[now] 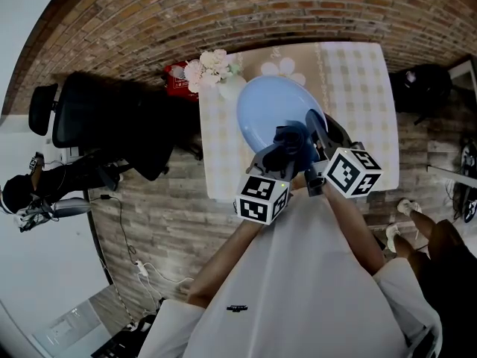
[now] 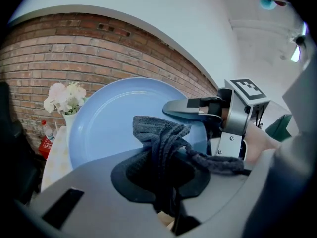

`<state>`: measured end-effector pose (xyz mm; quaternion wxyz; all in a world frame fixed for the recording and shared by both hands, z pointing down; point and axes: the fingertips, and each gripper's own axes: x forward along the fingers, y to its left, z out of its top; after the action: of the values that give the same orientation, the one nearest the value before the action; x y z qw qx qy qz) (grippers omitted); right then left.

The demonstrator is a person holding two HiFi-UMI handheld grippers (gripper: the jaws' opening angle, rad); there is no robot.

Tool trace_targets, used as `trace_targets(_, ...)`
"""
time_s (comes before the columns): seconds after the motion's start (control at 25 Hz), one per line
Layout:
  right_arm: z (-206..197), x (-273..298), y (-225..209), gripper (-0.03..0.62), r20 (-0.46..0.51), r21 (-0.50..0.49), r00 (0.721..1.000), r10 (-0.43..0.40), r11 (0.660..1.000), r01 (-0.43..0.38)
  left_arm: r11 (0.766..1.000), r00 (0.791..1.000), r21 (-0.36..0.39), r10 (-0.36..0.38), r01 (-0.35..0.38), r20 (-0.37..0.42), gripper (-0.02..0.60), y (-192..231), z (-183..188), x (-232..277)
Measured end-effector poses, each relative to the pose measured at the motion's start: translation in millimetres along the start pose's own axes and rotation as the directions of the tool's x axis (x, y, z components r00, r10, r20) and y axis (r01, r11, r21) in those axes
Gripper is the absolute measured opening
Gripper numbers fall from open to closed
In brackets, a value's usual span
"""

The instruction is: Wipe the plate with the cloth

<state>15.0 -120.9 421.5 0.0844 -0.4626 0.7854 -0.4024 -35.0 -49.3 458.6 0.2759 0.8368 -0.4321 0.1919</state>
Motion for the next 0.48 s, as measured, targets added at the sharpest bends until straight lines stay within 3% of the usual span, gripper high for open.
trace_targets(0.48,-7.8,0.8,5.7,0.058,-0.012,0.030,0.999,0.034,0.999,-0.033,0.996,0.997,-0.059,-0.061,0.064,0.050,0.061,-12.6,25.5,1.6)
